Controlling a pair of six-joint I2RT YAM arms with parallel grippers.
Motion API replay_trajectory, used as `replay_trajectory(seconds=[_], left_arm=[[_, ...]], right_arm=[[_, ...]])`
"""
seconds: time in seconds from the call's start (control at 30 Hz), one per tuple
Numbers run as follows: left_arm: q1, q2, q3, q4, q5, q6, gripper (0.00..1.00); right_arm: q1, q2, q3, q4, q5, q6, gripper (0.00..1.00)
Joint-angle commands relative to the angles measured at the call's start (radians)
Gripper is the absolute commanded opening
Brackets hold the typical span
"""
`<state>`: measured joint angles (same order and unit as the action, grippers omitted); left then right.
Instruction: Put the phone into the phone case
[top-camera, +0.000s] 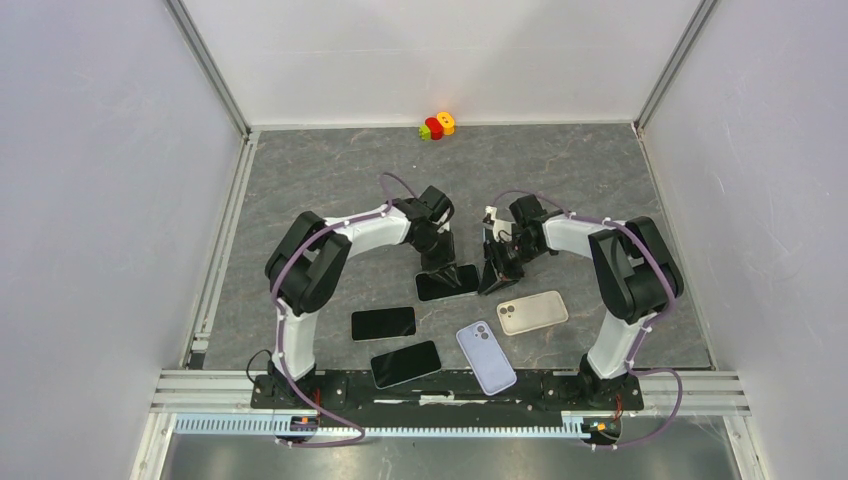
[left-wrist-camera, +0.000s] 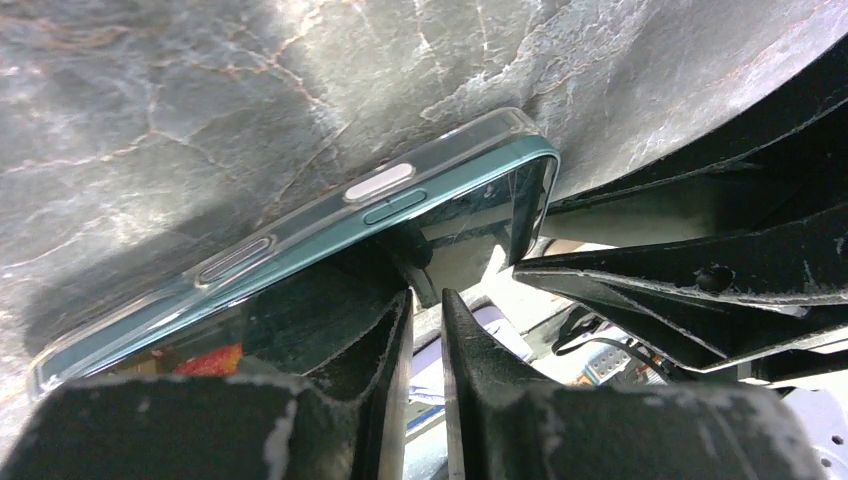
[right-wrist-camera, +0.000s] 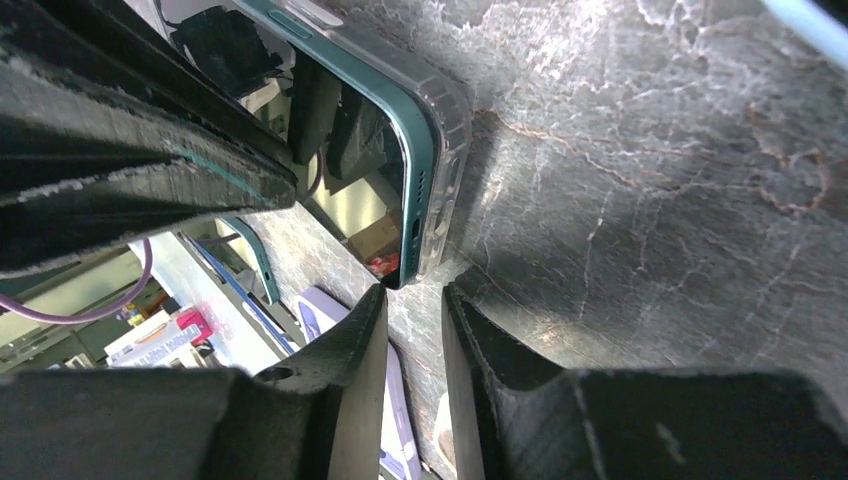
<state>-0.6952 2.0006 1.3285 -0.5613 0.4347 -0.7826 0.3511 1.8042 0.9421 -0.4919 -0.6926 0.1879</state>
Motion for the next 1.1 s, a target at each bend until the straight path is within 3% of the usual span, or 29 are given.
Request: replay_trajectory(seconds=[0.0,0.4,0.57,0.73,0.87,1.07], left_arm=[[-0.015,0.084,0.031,-0.050,-0.077,0.058,0.24],[-0.034,0.153,0.066,-0.090,-0.090,0.060,0.24],[-0.033,0.148,0.071,-0.091,-0.097,0.061,0.24],[-0.033,0.114,0.086,-0.096,-0.122,0.085,0.28],[-0.029,0.086,0.096,-0.119,-0.160,0.098,0.29],[-0.023,0.061,0.115,-0.144,-0.216,0.114,0.29]], right_arm=[[0.001,0.077,-0.004,0.065,0.192,-0.028,0.31],[0.064,0.166,0.030,0.011,0.481,-0.062,0.17],[0.103,0.166,0.049,0.006,0.469,-0.074,0.15],[0.098,0.106,0.072,0.022,0.322,-0.083,0.26],[0.074,0.064,0.107,0.022,0.253,-0.065,0.46],[0.030,0.054,0.180,0.022,0.246,-0.046,0.58]])
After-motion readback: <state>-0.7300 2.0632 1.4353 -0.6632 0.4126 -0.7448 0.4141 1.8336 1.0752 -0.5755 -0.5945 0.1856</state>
